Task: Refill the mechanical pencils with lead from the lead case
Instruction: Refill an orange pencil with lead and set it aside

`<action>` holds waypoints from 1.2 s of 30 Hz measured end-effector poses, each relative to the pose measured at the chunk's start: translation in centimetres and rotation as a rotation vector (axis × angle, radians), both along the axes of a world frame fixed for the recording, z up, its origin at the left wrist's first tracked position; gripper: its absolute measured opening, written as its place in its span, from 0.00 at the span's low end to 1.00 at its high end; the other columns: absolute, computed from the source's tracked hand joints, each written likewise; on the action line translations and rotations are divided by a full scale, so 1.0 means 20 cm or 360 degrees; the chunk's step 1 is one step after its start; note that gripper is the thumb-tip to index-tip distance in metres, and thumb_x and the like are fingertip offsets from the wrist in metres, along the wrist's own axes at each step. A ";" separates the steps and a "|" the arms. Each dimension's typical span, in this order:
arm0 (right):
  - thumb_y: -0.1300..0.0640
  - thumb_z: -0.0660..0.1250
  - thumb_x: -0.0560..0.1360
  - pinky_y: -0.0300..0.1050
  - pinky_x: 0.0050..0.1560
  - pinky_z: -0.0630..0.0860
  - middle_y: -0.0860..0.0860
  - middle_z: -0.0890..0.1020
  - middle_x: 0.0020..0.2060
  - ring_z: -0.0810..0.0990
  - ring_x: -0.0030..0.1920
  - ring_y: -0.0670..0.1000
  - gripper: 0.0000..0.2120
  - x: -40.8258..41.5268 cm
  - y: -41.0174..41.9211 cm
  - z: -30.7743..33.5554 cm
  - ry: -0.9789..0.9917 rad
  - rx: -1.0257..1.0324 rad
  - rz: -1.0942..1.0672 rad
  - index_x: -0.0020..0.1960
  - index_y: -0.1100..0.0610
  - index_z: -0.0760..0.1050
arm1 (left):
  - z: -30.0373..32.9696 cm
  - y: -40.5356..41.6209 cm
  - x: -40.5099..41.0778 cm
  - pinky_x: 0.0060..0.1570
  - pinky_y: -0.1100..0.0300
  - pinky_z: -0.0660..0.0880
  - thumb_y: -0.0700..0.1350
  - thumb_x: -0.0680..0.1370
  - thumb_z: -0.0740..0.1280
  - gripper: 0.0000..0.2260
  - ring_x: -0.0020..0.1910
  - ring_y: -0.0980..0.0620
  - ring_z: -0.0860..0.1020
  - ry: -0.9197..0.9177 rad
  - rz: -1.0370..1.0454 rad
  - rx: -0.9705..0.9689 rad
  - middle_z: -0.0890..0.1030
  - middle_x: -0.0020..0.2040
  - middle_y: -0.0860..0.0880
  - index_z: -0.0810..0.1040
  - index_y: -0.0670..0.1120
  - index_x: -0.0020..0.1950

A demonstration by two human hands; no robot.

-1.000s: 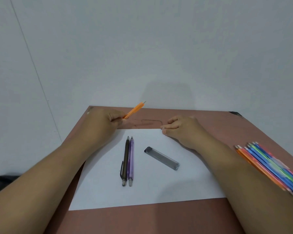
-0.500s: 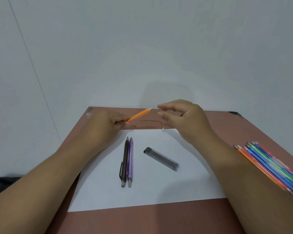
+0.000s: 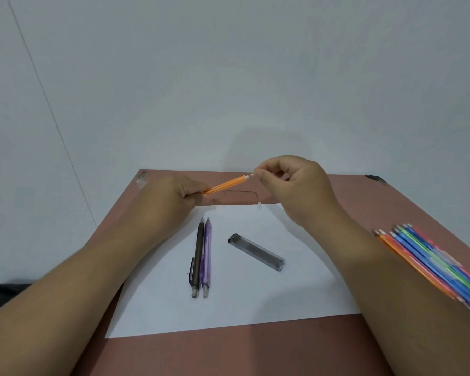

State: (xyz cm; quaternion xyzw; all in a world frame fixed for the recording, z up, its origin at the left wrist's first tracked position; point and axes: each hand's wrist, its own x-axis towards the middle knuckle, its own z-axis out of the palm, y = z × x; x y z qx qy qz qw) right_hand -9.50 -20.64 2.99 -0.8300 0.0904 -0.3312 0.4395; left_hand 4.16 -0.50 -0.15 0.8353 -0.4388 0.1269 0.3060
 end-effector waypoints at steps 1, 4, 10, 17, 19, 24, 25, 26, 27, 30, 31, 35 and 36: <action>0.56 0.73 0.77 0.29 0.35 0.70 0.43 0.81 0.33 0.75 0.33 0.39 0.07 0.00 -0.01 0.01 -0.0009 0.0022 -0.0030 0.40 0.47 0.84 | 0.00 0.00 0.00 0.33 0.67 0.63 0.39 0.79 0.68 0.10 0.34 0.60 0.71 0.0017 -0.0001 -0.0014 0.72 0.31 0.55 0.85 0.52 0.45; 0.55 0.73 0.76 0.31 0.34 0.71 0.47 0.84 0.37 0.78 0.35 0.43 0.06 -0.02 -0.07 0.04 0.0170 0.0043 -0.0052 0.40 0.48 0.86 | -0.01 0.01 0.01 0.35 0.66 0.64 0.38 0.78 0.68 0.12 0.33 0.62 0.71 0.0046 0.0001 -0.0093 0.74 0.31 0.59 0.86 0.54 0.46; 0.52 0.77 0.71 0.37 0.37 0.75 0.41 0.85 0.36 0.81 0.39 0.41 0.04 -0.01 -0.14 -0.04 0.0848 -0.0135 -0.0035 0.38 0.47 0.86 | -0.01 0.00 0.01 0.35 0.70 0.63 0.39 0.79 0.69 0.12 0.35 0.63 0.73 0.0037 -0.0011 -0.0089 0.75 0.34 0.63 0.86 0.57 0.50; 0.53 0.79 0.69 0.46 0.49 0.81 0.46 0.87 0.38 0.85 0.44 0.48 0.02 -0.01 -0.15 -0.04 0.0972 -0.0117 -0.0061 0.40 0.50 0.87 | -0.02 0.00 0.00 0.36 0.73 0.65 0.39 0.78 0.70 0.13 0.38 0.66 0.74 0.0004 -0.0031 -0.0098 0.76 0.36 0.67 0.87 0.56 0.51; 0.52 0.79 0.69 0.44 0.45 0.81 0.45 0.87 0.38 0.85 0.43 0.46 0.02 -0.02 -0.14 -0.03 0.0969 -0.0133 -0.0078 0.40 0.49 0.87 | -0.02 0.00 0.00 0.37 0.73 0.65 0.39 0.78 0.70 0.12 0.37 0.64 0.74 0.0000 -0.0043 -0.0109 0.76 0.33 0.62 0.87 0.56 0.50; 0.54 0.78 0.71 0.40 0.43 0.77 0.40 0.85 0.36 0.81 0.39 0.43 0.03 -0.03 -0.14 0.01 0.0496 0.0012 -0.0022 0.44 0.46 0.87 | -0.01 -0.01 -0.01 0.38 0.74 0.65 0.39 0.78 0.70 0.11 0.39 0.67 0.75 0.0015 -0.0014 -0.0104 0.76 0.35 0.65 0.86 0.56 0.50; 0.55 0.79 0.71 0.41 0.46 0.78 0.41 0.83 0.36 0.80 0.39 0.43 0.06 -0.02 -0.13 0.01 0.0375 0.0083 0.0056 0.47 0.46 0.87 | 0.00 -0.02 -0.02 0.39 0.74 0.65 0.40 0.78 0.70 0.11 0.40 0.68 0.75 0.0015 -0.0006 -0.0104 0.77 0.35 0.64 0.86 0.56 0.51; 0.55 0.79 0.71 0.42 0.47 0.80 0.43 0.81 0.37 0.79 0.39 0.43 0.09 -0.01 -0.12 0.01 0.0285 0.0131 0.0116 0.49 0.46 0.86 | 0.00 -0.02 -0.03 0.39 0.75 0.65 0.40 0.78 0.70 0.11 0.41 0.68 0.75 0.0003 -0.0004 -0.0106 0.77 0.35 0.63 0.86 0.56 0.52; 0.56 0.80 0.71 0.41 0.47 0.81 0.43 0.80 0.37 0.79 0.38 0.43 0.10 -0.01 -0.10 0.00 0.0232 0.0140 0.0146 0.50 0.46 0.86 | 0.00 -0.02 -0.04 0.40 0.76 0.65 0.40 0.78 0.70 0.11 0.41 0.69 0.75 -0.0023 -0.0005 -0.0106 0.76 0.35 0.62 0.86 0.55 0.53; 0.58 0.78 0.73 0.33 0.39 0.76 0.41 0.83 0.34 0.78 0.35 0.39 0.07 0.01 -0.07 -0.02 0.0202 0.0064 0.0109 0.44 0.46 0.86 | 0.00 -0.04 -0.05 0.41 0.77 0.64 0.40 0.78 0.72 0.10 0.42 0.70 0.74 -0.0113 -0.0010 -0.0111 0.74 0.36 0.62 0.87 0.54 0.54; 0.58 0.77 0.73 0.29 0.36 0.73 0.41 0.83 0.33 0.77 0.33 0.38 0.07 0.02 -0.07 -0.02 0.0209 0.0050 0.0077 0.42 0.46 0.85 | 0.00 -0.04 -0.05 0.42 0.77 0.64 0.41 0.78 0.72 0.10 0.42 0.70 0.74 -0.0138 -0.0015 -0.0116 0.75 0.37 0.62 0.86 0.55 0.54; 0.56 0.75 0.75 0.28 0.33 0.68 0.48 0.82 0.35 0.73 0.33 0.41 0.05 0.02 -0.10 -0.03 0.0213 0.0103 -0.0055 0.41 0.49 0.86 | 0.01 -0.06 -0.06 0.44 0.71 0.70 0.44 0.78 0.71 0.10 0.43 0.62 0.77 -0.0080 0.0004 -0.0205 0.82 0.42 0.57 0.85 0.55 0.57; 0.55 0.75 0.76 0.29 0.32 0.68 0.49 0.82 0.35 0.73 0.33 0.42 0.05 0.03 -0.10 -0.03 0.0228 0.0111 -0.0071 0.41 0.50 0.86 | 0.01 -0.07 -0.07 0.46 0.70 0.72 0.44 0.78 0.71 0.11 0.44 0.61 0.77 -0.0035 0.0035 -0.0232 0.83 0.45 0.57 0.84 0.54 0.59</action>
